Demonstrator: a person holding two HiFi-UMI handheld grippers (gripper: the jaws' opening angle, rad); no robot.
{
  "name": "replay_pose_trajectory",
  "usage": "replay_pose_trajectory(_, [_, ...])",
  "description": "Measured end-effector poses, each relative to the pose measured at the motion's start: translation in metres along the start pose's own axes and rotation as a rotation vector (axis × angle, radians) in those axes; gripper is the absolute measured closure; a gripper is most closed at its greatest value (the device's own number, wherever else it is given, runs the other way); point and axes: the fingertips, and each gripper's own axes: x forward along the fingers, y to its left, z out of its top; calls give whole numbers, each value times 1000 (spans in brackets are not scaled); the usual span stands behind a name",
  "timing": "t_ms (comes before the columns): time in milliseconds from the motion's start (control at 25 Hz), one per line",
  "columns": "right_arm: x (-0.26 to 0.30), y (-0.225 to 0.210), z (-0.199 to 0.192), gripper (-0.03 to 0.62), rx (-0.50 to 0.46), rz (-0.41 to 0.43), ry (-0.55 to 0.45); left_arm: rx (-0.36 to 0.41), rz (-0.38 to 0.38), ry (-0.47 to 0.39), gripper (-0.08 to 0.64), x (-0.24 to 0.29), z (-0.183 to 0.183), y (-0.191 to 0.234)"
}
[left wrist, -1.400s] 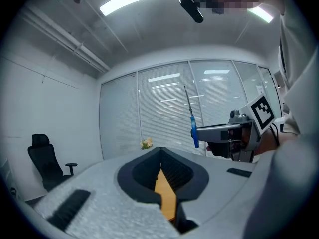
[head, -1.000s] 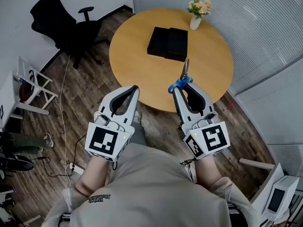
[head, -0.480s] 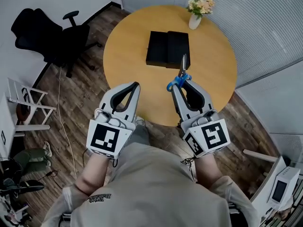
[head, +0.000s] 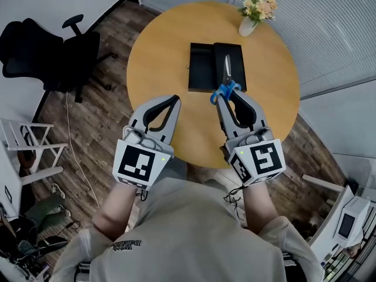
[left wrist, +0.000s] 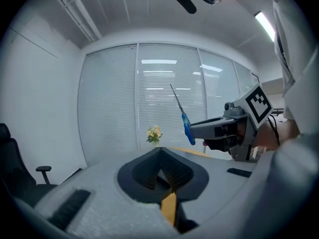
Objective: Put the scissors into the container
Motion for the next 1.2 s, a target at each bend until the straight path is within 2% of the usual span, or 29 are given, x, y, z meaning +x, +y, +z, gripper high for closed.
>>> replay_pose_trajectory(160, [33, -8, -7, 500, 12, -50, 27, -22, -37, 3, 538, 18, -10, 26])
replay_pose_trajectory(320, [54, -13, -14, 500, 17, -61, 58, -60, -54, -9, 538, 34, -12, 40])
replay_pose_trajectory(680, [90, -36, -44, 500, 62, -50, 125, -57, -22, 48, 538, 61, -32, 52])
replay_pose_trajectory(1000, [120, -63, -100, 500, 114, -59, 239, -103, -20, 106, 538, 92, -64, 55])
replay_pose_trajectory(1200, [134, -74, -150, 500, 149, -68, 358, -133, -3, 124, 538, 111, -87, 58])
